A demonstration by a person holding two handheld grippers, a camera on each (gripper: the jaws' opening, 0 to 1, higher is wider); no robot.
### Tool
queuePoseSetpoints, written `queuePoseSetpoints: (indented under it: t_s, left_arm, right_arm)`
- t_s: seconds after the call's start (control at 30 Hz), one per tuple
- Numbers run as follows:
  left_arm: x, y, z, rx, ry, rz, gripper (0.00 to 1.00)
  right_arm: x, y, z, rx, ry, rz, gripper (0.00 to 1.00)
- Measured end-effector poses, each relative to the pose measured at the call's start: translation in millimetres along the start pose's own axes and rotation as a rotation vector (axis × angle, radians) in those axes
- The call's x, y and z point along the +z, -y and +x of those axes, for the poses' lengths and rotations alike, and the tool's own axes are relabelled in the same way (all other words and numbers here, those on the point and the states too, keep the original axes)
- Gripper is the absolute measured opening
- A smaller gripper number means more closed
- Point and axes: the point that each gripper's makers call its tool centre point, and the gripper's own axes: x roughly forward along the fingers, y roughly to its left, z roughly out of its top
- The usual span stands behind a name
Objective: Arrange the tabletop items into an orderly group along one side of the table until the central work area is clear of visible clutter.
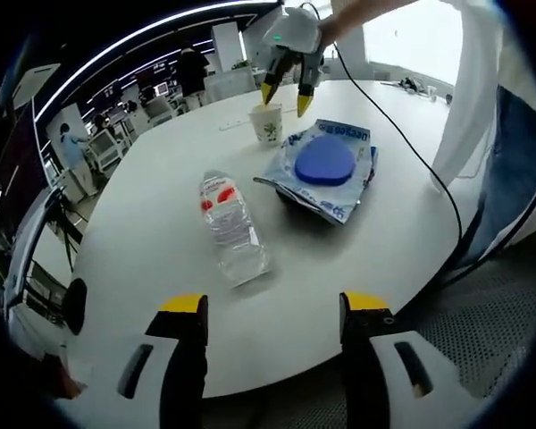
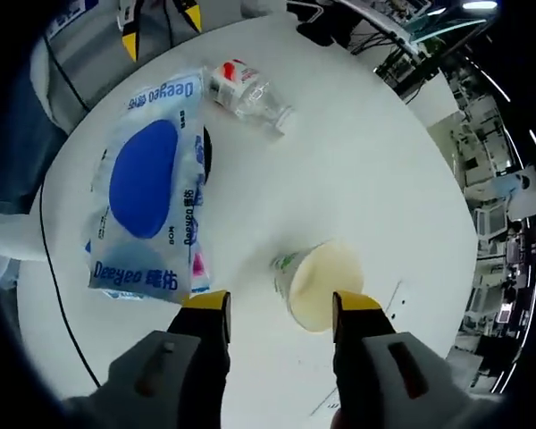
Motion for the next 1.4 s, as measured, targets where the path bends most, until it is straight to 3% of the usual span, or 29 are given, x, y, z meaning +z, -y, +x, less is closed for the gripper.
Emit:
queuePoseSetpoints:
  t_s: [0.27,0.37,0.5,0.83,1.13,1.17,1.23,1.4]
  left_arm:
    - [-2.4,2.7,0.8,-0.009,-0.016,0.000,0.59]
    - [-4.0,3.7,1.7,-0.014,-0.024,0.001,0.59]
    - [-4.6,4.2,2.1,-0.014,-0.029,0.000,0.59]
    - [-4.2,-2.7,0.7,0.012,-0.032,-0.034,0.59]
    - [-12.3,9.6,3.3,-0.036,-0.080,0.034,0.57]
    - [-14.9,10.5,3.7,-0.035,-0.094,0.052,0.57]
    - [-14.5,10.9,3.7,-0.037,-0.097,0.053,0.57]
    - [-14.9,11.7,3.7,-0.042,-0.097,0.050,0.57]
  right_arm:
    - [-1.6,2.2,-15.0,-0.093,0.053,0.139,0.58]
    - [-2.3,4.2,-24.1,-0.117,0.100,0.253,0.58]
    - [-6.4,2.6,-34.1,-0.137,0.115,0.271,0.58]
    - [-15.3,-14.5,-49.6,-0.173,0.165,0.409,0.66]
    - [-24.3,-28.4,-65.9,-0.192,0.199,0.535,0.68]
    - [-23.5,-33.6,-69.4,-0.196,0.223,0.618,0.69]
    - [-22.0,-39.4,-72.7,-0.196,0.262,0.697,0.69]
    - [-24.3,-59.8,-74.0,-0.197,0.271,0.745,0.68]
